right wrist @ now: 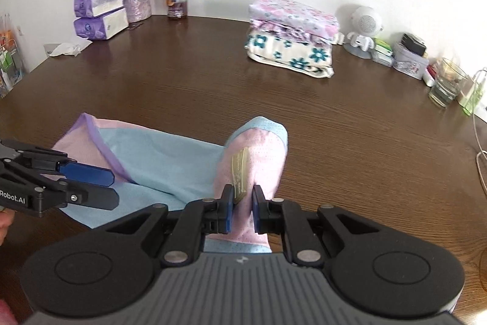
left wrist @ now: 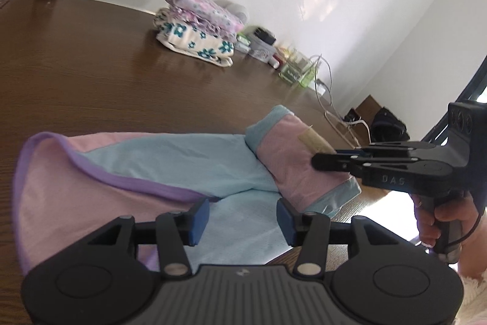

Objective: Fold clothes

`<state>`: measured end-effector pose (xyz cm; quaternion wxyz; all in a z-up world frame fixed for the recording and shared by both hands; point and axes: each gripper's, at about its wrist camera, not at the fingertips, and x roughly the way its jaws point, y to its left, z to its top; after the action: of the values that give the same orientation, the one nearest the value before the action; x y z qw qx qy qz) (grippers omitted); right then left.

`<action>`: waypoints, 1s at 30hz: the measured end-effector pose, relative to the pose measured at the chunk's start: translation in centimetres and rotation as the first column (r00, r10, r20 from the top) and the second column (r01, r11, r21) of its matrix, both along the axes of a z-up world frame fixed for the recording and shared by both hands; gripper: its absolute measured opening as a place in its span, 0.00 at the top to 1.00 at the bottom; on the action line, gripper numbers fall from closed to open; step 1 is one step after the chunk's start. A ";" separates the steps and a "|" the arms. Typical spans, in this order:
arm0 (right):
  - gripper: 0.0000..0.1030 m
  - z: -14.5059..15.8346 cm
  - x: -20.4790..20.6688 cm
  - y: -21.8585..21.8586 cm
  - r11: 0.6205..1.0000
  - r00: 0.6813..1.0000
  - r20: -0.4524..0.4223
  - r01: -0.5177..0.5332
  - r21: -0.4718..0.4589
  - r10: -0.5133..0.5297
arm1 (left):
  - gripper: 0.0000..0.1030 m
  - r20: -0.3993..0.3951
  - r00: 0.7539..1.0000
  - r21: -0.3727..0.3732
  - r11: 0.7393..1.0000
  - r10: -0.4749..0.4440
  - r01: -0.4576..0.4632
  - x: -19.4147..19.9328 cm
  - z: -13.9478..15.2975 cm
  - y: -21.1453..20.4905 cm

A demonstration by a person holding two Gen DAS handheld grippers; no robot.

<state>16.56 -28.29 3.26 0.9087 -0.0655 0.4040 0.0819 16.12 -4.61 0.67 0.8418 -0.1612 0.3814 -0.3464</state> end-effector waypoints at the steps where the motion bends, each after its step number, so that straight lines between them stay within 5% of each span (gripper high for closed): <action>1: 0.89 0.0 0.0 0.7 1.000 1.000 0.002 -0.006 -0.009 0.006 | 0.51 0.006 1.000 -0.006 1.000 0.004 -0.004 -0.1 0.1 0.5; 7: 0.88 -0.8 0.1 3.8 0.999 0.999 -0.010 -0.032 -0.014 0.031 | 0.49 0.036 0.999 -0.008 1.000 0.022 -0.022 -0.3 0.6 1.9; 13: 0.86 -2.4 0.0 4.8 0.996 0.999 -0.007 -0.038 0.078 0.038 | 0.48 0.024 0.999 0.014 0.999 0.039 -0.039 -0.1 0.1 1.9; 18: 0.85 -1.4 -2.4 2.1 0.973 0.996 0.086 -0.008 0.232 -0.012 | 0.48 0.024 0.998 0.018 0.998 0.051 -0.052 0.0 -0.2 1.8; 21: 0.75 -0.6 -4.5 -0.6 0.960 0.986 0.141 0.050 0.276 -0.092 | 0.48 0.044 0.999 0.019 0.999 0.028 -0.029 -0.2 0.3 0.9; 25: 0.75 -2.2 -5.6 -3.6 0.937 0.976 0.095 0.159 0.310 -0.197 | 0.48 0.085 0.996 0.041 0.999 -0.025 0.022 -0.7 1.2 -2.0; 30: 0.75 -4.5 -5.7 -3.7 0.929 0.986 0.063 0.123 0.350 -0.155 | 0.50 0.115 0.992 0.109 0.993 -0.054 0.041 -1.2 1.4 -5.9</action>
<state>10.87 -32.00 -1.26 0.9268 0.1197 0.3459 0.0837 14.90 -10.51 2.08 0.8616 -0.0865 0.3529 -0.3545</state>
